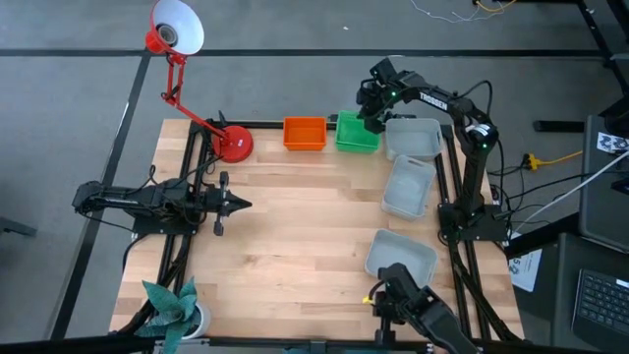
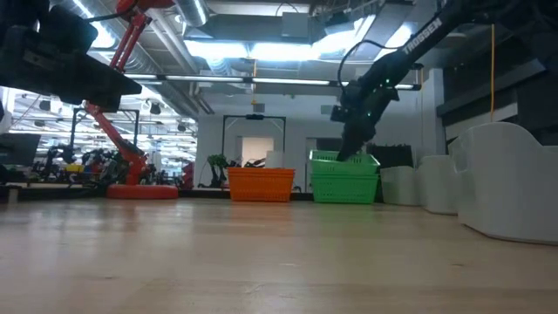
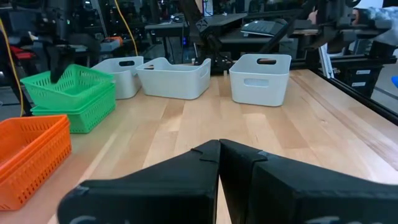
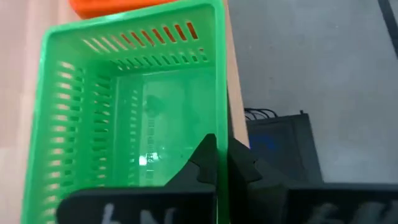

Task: Stack baskets by color
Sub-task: Stack the green bin on the top green bin

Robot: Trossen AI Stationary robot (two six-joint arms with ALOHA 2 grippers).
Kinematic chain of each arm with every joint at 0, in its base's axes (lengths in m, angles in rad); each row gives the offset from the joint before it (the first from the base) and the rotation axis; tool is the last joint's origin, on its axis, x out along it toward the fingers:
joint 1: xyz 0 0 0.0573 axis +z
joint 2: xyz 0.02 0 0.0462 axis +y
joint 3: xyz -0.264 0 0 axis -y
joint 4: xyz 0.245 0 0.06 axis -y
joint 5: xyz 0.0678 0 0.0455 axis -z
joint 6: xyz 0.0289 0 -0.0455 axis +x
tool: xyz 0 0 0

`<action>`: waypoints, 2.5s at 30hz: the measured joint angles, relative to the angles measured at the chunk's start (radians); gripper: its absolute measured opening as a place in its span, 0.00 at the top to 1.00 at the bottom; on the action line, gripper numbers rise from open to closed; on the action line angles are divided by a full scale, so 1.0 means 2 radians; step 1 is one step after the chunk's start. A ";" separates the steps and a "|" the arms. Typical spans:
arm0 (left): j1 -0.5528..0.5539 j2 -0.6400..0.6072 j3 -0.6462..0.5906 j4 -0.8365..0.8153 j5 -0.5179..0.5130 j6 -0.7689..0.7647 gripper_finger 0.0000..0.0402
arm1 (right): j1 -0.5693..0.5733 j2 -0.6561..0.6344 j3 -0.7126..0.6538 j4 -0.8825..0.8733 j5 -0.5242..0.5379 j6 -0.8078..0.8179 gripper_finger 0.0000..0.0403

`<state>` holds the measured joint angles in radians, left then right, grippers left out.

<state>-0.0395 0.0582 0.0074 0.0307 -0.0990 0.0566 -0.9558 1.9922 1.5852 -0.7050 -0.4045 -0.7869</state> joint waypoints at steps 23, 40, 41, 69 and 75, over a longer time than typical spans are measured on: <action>0.000 0.000 0.000 0.000 0.000 0.000 1.00 | 0.000 0.001 0.000 0.005 0.018 -0.002 0.90; 0.000 0.000 0.000 0.000 0.000 0.000 1.00 | 0.008 0.001 0.000 -0.025 0.009 -0.001 0.77; 0.000 0.000 0.000 0.000 0.000 0.000 1.00 | 0.009 0.001 0.000 -0.026 0.009 -0.001 0.76; 0.000 0.000 0.000 0.000 0.000 0.000 1.00 | 0.148 -0.088 -0.026 -0.023 0.336 0.116 0.73; 0.000 0.000 0.000 0.000 0.000 0.000 1.00 | 0.188 -0.088 -0.105 0.123 0.506 0.117 0.73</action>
<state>-0.0399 0.0582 0.0074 0.0311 -0.0994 0.0570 -0.5796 1.8165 1.3762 -0.4592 0.6068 -0.5520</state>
